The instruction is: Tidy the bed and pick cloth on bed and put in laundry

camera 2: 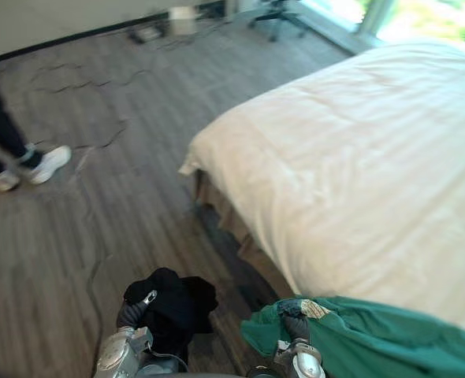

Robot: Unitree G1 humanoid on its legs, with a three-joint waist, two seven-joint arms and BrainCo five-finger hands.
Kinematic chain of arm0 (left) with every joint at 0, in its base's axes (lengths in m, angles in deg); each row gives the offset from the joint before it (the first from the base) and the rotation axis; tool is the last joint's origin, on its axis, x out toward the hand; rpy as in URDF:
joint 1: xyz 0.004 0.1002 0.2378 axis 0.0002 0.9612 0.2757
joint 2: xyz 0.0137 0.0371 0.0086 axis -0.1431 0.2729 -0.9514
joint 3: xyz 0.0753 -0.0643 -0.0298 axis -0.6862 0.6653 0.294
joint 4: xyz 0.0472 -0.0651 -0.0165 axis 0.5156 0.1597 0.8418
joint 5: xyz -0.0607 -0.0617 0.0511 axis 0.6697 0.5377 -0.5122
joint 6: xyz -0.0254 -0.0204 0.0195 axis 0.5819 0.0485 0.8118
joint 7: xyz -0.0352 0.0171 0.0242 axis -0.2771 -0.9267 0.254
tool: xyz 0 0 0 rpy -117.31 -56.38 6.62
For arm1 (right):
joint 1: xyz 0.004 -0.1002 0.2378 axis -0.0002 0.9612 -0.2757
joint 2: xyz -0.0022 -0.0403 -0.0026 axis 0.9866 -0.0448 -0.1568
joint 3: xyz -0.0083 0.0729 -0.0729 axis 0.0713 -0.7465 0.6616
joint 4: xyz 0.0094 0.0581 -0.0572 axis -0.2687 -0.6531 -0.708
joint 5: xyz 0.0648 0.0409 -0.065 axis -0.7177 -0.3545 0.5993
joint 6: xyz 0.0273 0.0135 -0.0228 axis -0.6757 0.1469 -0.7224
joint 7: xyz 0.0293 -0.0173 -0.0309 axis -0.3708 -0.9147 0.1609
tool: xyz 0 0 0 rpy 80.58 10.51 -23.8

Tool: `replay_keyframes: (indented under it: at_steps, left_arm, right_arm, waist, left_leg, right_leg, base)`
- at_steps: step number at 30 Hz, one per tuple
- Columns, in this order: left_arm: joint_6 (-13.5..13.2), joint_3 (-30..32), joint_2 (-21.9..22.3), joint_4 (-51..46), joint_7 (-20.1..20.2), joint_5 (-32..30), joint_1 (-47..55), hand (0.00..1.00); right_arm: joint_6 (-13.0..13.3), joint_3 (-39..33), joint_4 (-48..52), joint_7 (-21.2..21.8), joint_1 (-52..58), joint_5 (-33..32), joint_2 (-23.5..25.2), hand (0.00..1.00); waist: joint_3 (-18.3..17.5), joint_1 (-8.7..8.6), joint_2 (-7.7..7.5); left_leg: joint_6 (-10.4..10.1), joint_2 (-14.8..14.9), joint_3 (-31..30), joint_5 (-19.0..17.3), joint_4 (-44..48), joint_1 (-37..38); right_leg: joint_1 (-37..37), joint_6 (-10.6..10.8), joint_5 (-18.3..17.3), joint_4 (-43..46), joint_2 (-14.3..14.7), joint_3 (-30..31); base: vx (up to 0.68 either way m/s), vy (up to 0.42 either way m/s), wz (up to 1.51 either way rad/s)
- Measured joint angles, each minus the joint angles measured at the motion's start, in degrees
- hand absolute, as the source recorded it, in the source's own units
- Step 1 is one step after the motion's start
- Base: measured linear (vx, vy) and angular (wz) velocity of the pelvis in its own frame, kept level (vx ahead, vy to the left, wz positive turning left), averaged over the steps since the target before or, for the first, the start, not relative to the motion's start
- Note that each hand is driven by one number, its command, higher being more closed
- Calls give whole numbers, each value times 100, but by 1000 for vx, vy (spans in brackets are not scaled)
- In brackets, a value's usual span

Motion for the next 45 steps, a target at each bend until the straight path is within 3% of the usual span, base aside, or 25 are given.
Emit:
replay_keyframes:
  at_steps: [1, 4, 8, 9, 11, 15, 18, 19, 20, 22, 25, 26, 27, 28, 29, 39, 45]
  left_arm:
    - [0, -23, -26, -24, -4, 0, 41, 100]
    - [2, -133, -125, -68, -6, 3, 50, 100]
    - [7, -254, -137, -73, 14, -27, 91, 100]
    - [13, -331, -146, -82, 18, -35, 74, 100]
    - [11, -377, -182, -124, 21, -97, 80, 100]
    - [26, -415, -228, -214, 26, -132, 176, 100]
    - [66, -440, -374, -211, 8, -142, 242, 100]
    - [80, -464, -400, -212, 6, -140, 213, 100]
    - [85, -467, -467, -212, -3, -139, 181, 100]
    - [100, -491, -515, -211, -7, -136, 151, 100]
    - [94, -500, -503, -210, -68, -131, 171, 100]
    - [84, -505, -504, -213, -95, -131, 191, 100]
    - [81, -496, -513, -236, -95, -132, 235, 100]
    - [96, -490, -485, -217, -98, -131, 247, 100]
    - [131, -848, -296, -265, -81, -132, 458, 100]
    - [131, -1271, -347, -266, -276, -156, 421, 100]
    - [145, -1570, -322, -288, -678, -318, 166, 100]
  right_arm:
    - [-2, 30, -16, -2, -26, 0, 9, 100]
    - [14, 220, 176, 17, -65, 0, 122, 100]
    - [11, 402, 183, 62, -5, 5, 233, 100]
    - [4, 376, 162, 48, 41, 4, 237, 100]
    - [-8, 365, 112, 21, 44, 4, 234, 100]
    - [-7, 393, 83, 3, 28, 14, 314, 100]
    - [-4, 369, 82, -68, -7, 18, 385, 100]
    - [-2, 337, 84, -96, 6, 22, 408, 100]
    - [-2, 399, 85, -104, 6, 28, 415, 100]
    - [-4, 415, 69, -126, 9, 26, 414, 100]
    - [-5, 450, -3, -202, 18, 25, 414, 100]
    - [-4, 471, 0, -205, 9, 25, 414, 100]
    - [-6, 510, -3, -203, 17, 26, 414, 100]
    - [-8, 510, -28, -203, 5, 26, 415, 100]
    - [-70, 558, -296, -204, 35, 242, 416, 100]
    - [-70, 638, -272, -329, 44, 253, 419, 100]
    - [-62, 746, 51, -582, 11, 381, 225, 100]
  waist:
    - [10, 5, -19]
    - [35, 53, -137]
    - [49, 0, -55]
    - [21, -112, -29]
    - [11, -119, -32]
    - [-38, 37, -163]
    - [-45, 32, -218]
    - [-50, 12, -213]
    - [-54, 2, -221]
    - [-35, -16, -175]
    - [-45, -10, -149]
    - [-67, -10, -177]
    - [-153, 11, -324]
    - [-187, 20, -339]
    - [-189, -200, -116]
    - [-214, -190, -166]
    - [-77, -209, 68]
  left_leg:
    - [-167, -73, -44, -19, 30, 0]
    - [-100, -504, -381, -143, -140, 19]
    - [-2, -844, -719, 123, -918, 604]
    - [22, -952, -908, 119, -963, 665]
    - [49, -1056, -1043, 85, -963, 771]
    - [59, -1027, -1103, -10, -962, 874]
    - [56, -937, -1297, -38, -952, 1017]
    - [21, -882, -1397, -62, -929, 1043]
    - [1, -844, -1469, -76, -927, 1064]
    - [-26, -793, -1554, -90, -926, 1159]
    - [-138, -767, -1543, -146, -928, 1380]
    - [-256, -780, -1524, -209, -938, 1402]
    - [-241, -855, -1408, -301, -963, 1369]
    - [-237, -817, -1325, -316, -964, 1368]
    - [-441, -586, -379, -498, -971, 1810]
    - [-345, -614, -411, -469, -935, 2044]
    - [-358, -568, -579, -469, -965, 2045]
  right_leg:
    - [35, -6, -20, 47, -56, -37]
    - [19, -41, 11, 511, -383, -87]
    - [103, -68, -71, -284, -138, -62]
    - [277, -49, -15, -340, -146, -123]
    - [478, 166, 138, -265, -177, -263]
    - [567, 154, 423, -109, -145, -492]
    - [313, 35, 635, 769, -251, -512]
    - [78, -155, 400, 1109, -286, -418]
    - [-163, -192, 108, 1226, -209, -124]
    - [-451, -158, -119, 1202, -19, 490]
    - [-631, -138, -106, 768, -2, 763]
    - [-686, -127, 59, 431, 3, 882]
    - [-763, -140, 485, 89, -54, 925]
    - [-759, -10, 513, 72, -66, 941]
    - [-33, -19, 613, -684, 174, 859]
    - [217, -46, 716, -580, 188, 889]
    - [300, -82, 701, -577, 254, 873]
  base:
    - [137, 145, 81]
    - [179, 196, 89]
    - [111, 75, 54]
    - [150, 20, 83]
    - [140, -2, 60]
    - [159, -31, 23]
    - [186, 10, 19]
    - [167, 48, 20]
    - [190, 56, 20]
    - [102, 34, 20]
    - [36, 9, 11]
    - [-23, -70, -9]
    - [-25, -91, -12]
    - [-27, -76, -13]
    - [50, -13, 1]
    - [95, -1, 7]
    - [-59, -44, 6]
